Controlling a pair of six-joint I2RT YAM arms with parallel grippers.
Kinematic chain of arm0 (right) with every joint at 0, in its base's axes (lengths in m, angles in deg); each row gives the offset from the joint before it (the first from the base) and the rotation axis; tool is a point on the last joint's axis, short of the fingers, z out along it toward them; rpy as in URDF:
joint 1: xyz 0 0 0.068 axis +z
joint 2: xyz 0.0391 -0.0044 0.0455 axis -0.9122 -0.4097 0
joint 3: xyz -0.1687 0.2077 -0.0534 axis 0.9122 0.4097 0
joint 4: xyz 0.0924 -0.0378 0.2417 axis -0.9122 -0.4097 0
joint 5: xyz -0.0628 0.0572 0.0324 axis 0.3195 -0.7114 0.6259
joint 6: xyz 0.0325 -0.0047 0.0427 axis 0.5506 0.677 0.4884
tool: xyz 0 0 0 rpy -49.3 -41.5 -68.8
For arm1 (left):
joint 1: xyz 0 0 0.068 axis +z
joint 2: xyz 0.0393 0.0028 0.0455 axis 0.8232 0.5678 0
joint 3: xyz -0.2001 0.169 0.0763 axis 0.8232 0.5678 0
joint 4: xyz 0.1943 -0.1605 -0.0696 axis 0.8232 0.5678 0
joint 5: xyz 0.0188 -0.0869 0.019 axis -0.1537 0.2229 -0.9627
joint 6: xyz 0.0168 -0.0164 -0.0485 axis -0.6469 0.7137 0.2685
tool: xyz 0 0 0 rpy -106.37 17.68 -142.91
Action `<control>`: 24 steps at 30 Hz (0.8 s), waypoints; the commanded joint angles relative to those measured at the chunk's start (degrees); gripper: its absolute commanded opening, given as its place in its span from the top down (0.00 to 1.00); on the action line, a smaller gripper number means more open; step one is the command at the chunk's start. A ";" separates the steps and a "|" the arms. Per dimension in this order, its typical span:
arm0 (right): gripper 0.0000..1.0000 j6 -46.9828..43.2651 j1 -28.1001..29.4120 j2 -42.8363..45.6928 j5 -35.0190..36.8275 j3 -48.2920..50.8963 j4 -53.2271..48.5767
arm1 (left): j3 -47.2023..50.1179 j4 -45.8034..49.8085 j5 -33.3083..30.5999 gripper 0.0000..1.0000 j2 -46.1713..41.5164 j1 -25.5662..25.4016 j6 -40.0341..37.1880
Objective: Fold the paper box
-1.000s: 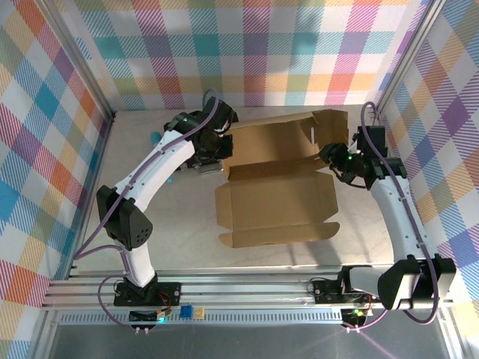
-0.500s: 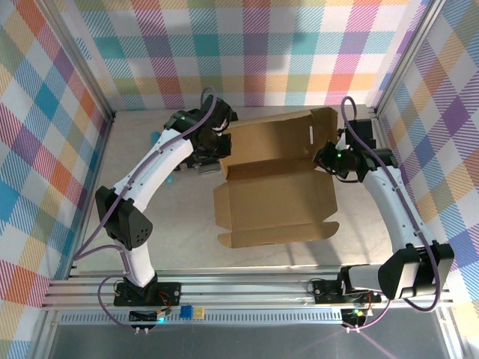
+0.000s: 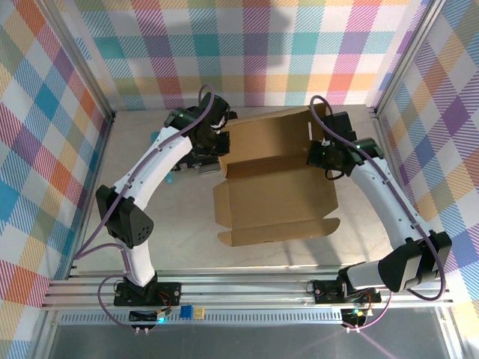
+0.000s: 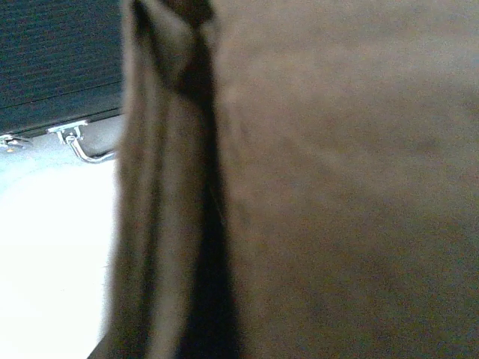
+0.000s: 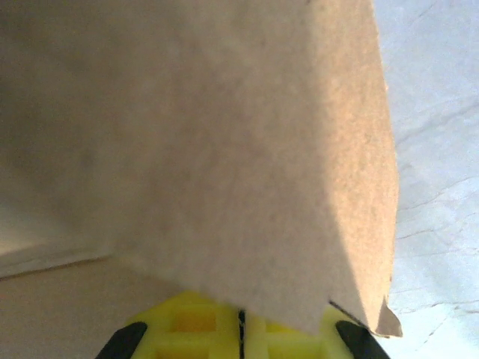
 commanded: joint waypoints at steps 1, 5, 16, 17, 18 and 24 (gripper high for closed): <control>0.94 -2.29 2.62 -1.99 3.62 -2.56 0.01 | -2.30 0.90 2.57 1.00 0.79 -0.49 -0.15; 0.94 -3.63 6.40 -3.97 7.68 -4.63 -0.23 | -2.91 1.09 2.96 1.00 1.43 -0.49 0.09; 0.90 -9.60 12.62 -8.46 17.13 -9.29 -1.48 | -4.67 1.96 3.31 1.00 2.68 -0.40 -0.29; 0.89 -9.94 12.80 -8.41 17.31 -9.20 -1.44 | -4.63 1.96 3.32 1.00 2.75 -0.31 -0.31; 0.87 -10.20 12.81 -8.31 17.33 -9.24 -1.28 | -4.70 1.96 3.47 1.00 2.77 -0.23 -0.35; 0.53 -13.20 11.73 -5.22 11.15 -15.35 -2.67 | -4.40 2.31 4.33 1.00 2.72 1.25 -1.11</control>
